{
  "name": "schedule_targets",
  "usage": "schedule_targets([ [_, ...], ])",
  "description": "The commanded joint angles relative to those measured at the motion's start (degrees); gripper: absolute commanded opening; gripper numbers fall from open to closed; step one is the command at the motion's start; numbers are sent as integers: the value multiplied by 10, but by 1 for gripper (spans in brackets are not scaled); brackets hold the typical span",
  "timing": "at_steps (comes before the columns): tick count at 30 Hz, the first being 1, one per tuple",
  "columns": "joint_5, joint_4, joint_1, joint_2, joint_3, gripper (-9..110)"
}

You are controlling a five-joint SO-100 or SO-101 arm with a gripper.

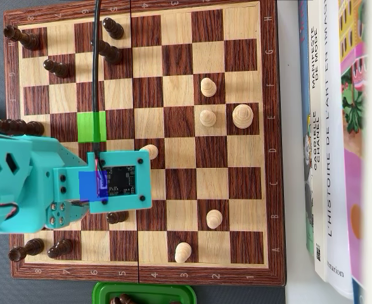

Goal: Play chess

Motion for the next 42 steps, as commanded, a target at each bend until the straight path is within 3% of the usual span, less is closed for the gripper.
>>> schedule_targets([
  [1, 4, -4, 4, -2, -4, 17],
  [42, 2, -4, 5, -1, -9, 10],
])
